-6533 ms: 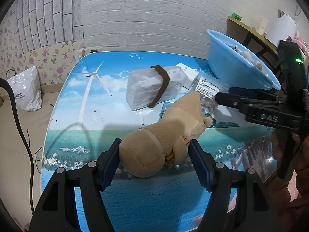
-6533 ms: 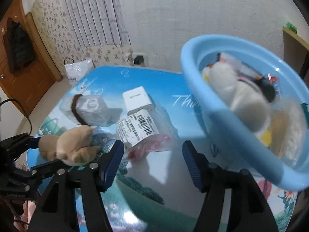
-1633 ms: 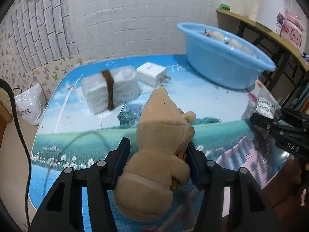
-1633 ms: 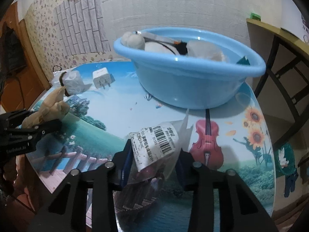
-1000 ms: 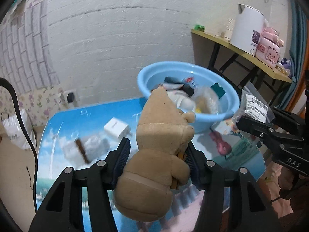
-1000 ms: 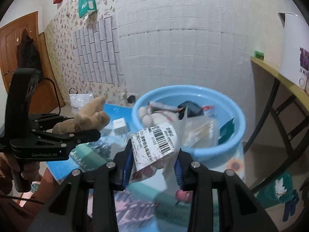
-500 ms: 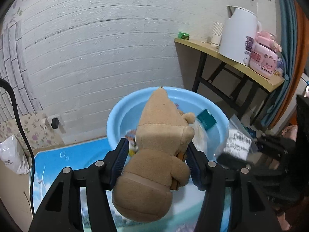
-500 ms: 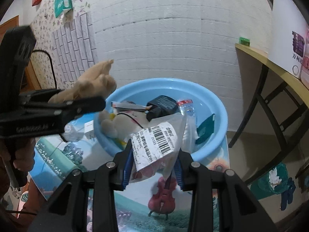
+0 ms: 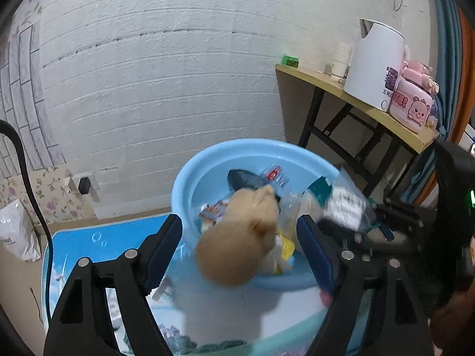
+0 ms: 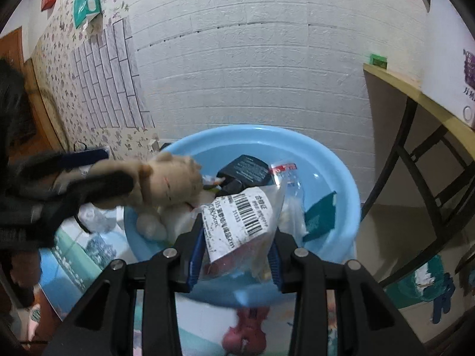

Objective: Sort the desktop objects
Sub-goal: 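Carry the plush toy and bead bag over the blue basin with both tools, then open both tools to drop the plush toy and bead bag into the basin, then move both tools back toward the strapped cable box and white charger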

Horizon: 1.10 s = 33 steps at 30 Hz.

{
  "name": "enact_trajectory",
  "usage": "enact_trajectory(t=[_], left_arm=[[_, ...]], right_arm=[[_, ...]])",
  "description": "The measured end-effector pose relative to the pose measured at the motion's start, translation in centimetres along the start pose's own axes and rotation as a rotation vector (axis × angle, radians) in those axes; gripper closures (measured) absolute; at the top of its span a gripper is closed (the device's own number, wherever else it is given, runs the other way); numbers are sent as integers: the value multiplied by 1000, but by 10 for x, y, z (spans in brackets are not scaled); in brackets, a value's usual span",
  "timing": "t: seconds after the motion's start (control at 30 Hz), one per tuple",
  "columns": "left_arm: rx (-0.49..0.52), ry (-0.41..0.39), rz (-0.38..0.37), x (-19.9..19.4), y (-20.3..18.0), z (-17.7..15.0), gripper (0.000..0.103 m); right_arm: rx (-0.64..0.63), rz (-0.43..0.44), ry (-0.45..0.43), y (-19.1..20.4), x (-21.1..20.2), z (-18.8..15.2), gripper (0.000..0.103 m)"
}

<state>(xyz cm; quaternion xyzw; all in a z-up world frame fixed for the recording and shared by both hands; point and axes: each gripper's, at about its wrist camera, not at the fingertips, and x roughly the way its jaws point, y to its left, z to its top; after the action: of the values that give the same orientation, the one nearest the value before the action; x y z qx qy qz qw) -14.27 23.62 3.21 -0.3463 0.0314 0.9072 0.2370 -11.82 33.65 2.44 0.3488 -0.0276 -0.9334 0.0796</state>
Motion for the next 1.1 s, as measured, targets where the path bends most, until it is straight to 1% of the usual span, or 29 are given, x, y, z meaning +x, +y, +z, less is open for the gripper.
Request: enact_trajectory(t=[0.1,0.17,0.23,0.3,0.33,0.43,0.53,0.63,0.73,0.8,0.87,0.97,1.03,1.1], left_arm=[[-1,6,28,-7,8,-13,24],[-12,9,41,-12,15,-20,24],[-38,18,53,-18,26,-30,23],[-60,24,62,-23,35,-38,23],[-70,26,66,-25,39,-42,23],[-97,34,80,-29,51,-51,23],[-115,39,89,-31,60,-58,23],[-131,46,115,-33,72,-68,23],[-158,66,146,-31,86,-77,23],[-180,92,176,-28,97,-86,23],[-209,114,194,-26,107,-95,23],[-235,128,210,-26,119,-104,23],[-237,129,227,-28,123,-109,23],[-250,133,236,-28,128,-113,23]], right_arm=[[22,36,5,-4,7,12,63],[34,32,6,-6,10,19,61],[28,-1,-5,-5,10,22,55],[22,-28,-21,-4,9,23,44],[21,-39,-30,-5,7,24,42],[34,-52,-39,-7,2,25,41],[50,-38,-53,-6,-7,27,41],[-11,-15,-81,11,-22,25,41],[-80,31,-119,36,-36,22,41],[-126,65,-129,55,-40,19,37],[-164,74,-122,70,-37,16,35],[-223,65,-93,91,-24,11,35],[-231,64,-71,99,-15,10,35],[-230,39,-61,99,-8,11,35]])
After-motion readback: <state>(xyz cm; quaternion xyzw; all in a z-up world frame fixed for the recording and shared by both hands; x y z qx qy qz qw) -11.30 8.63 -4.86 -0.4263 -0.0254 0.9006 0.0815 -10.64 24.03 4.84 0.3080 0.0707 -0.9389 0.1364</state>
